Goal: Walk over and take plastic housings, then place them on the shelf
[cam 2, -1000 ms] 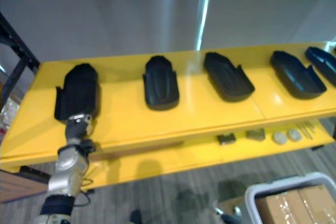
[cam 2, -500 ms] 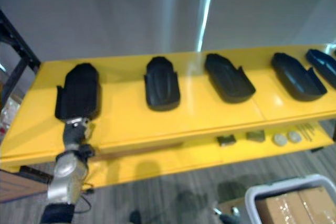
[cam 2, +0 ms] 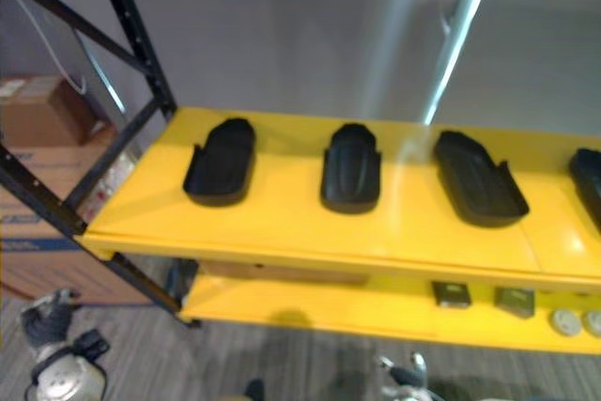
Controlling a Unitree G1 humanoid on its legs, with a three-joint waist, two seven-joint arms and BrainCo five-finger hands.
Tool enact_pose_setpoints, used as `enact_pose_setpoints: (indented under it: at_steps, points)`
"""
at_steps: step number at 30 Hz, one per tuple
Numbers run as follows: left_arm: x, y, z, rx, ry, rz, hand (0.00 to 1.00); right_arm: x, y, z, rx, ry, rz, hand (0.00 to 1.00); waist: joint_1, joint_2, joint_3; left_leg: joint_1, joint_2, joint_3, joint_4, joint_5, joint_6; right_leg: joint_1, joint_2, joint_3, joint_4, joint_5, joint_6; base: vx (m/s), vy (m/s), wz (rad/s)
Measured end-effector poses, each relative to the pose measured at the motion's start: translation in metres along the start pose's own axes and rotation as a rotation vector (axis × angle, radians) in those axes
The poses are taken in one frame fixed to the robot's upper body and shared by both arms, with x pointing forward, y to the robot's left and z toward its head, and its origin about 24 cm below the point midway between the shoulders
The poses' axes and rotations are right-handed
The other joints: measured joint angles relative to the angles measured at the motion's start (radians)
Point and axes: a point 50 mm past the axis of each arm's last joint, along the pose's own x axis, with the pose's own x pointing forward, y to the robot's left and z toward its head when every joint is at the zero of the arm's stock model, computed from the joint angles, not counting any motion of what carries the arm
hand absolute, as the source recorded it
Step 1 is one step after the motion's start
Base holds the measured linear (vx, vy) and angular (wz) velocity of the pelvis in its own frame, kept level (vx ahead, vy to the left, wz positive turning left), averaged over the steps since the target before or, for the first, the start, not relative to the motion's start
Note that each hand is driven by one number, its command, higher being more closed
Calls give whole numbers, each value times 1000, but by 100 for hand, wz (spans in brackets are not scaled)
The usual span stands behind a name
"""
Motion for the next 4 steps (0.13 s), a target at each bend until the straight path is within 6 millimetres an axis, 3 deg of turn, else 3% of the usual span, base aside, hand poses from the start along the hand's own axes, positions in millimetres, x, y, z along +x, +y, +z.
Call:
enact_pose_setpoints:
  at_steps: [4]
  points:
    - [-15, 3, -53, 42, 229, 9, 0, -2, -11, -19, 35, 99, -29, 0, -5, -10, -1, 1, -1, 6, 0, -2, -2, 0, -1, 2, 0, -4, 4, -7, -7, -1]
